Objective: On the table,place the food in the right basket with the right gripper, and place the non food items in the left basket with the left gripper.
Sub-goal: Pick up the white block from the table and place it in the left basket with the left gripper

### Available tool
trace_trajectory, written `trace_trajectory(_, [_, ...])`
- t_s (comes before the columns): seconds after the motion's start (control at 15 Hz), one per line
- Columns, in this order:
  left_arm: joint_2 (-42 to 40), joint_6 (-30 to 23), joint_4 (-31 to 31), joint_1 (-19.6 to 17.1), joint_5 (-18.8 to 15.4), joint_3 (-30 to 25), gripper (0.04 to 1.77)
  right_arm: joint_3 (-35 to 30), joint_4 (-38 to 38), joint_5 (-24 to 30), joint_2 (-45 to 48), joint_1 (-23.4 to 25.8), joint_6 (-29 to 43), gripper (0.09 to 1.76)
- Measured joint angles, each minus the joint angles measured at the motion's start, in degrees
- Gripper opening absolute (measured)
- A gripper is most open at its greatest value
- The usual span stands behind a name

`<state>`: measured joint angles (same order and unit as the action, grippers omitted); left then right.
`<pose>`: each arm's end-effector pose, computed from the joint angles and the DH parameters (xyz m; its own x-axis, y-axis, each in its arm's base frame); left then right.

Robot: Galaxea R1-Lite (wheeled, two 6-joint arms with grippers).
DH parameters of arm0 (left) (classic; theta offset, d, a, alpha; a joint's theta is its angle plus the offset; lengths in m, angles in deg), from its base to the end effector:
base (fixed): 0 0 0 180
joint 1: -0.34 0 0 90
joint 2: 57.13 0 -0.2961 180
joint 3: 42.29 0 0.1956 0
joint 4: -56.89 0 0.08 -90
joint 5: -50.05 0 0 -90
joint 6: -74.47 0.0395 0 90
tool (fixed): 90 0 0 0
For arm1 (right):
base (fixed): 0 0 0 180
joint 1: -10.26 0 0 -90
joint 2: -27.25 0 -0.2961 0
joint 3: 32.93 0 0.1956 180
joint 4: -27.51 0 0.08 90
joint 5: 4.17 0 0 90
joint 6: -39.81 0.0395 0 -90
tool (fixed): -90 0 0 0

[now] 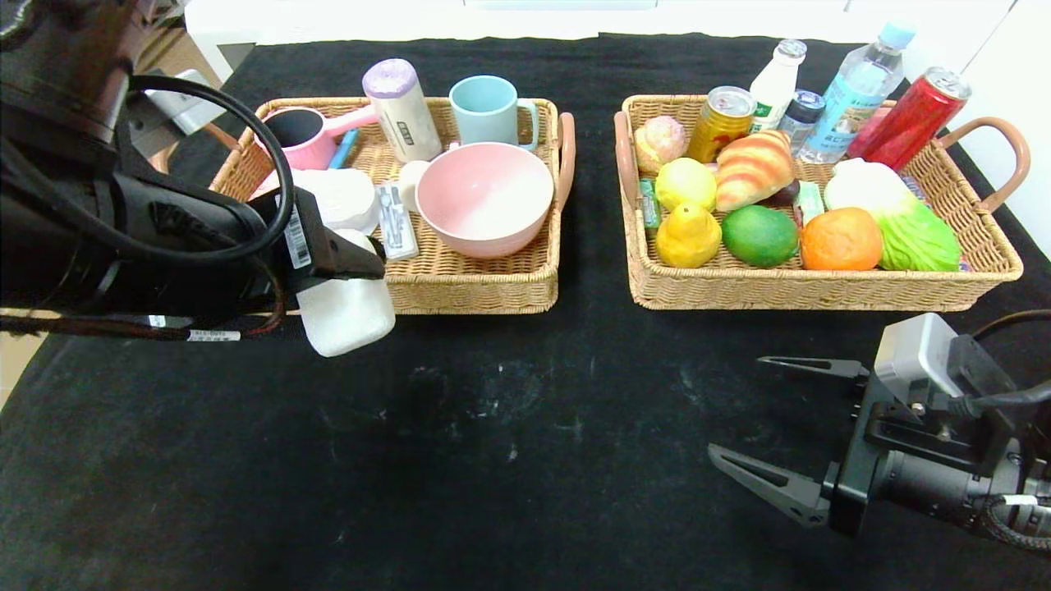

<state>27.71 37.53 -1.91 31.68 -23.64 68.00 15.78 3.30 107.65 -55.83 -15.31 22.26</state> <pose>0.2180 -0.1198 0.3141 0.8308 -0.1771 -0.5276 -0.0433 0.9245 -0.3786 0.2107 0.1171 0.1629 0.6639 0.7297 -0.1638 -0.7447 0.6249 -0.2343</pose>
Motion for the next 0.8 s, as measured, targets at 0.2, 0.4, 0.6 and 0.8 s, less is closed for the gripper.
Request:
trace_trajectory(0.2, [0.6,2.8,5.2,-3.3,-0.4,0.0,0.99,0.0,0.0,0.0,-0.1,0.0,0.0,1.71])
trace_trajectory(0.4, [1.7,3.9,9.3,-5.1,-0.4,0.0,0.99,0.0,0.0,0.0,-0.1,0.0,0.0,1.71])
trace_trajectory(0.6, [3.0,5.2,14.5,-6.7,-0.4,-0.3,0.99,0.0,0.0,0.0,-0.1,0.0,0.0,1.71])
trace_trajectory(0.8, [4.7,6.0,18.3,-8.2,-0.3,-0.6,0.99,-0.1,0.0,0.0,-0.1,-0.1,0.0,1.71])
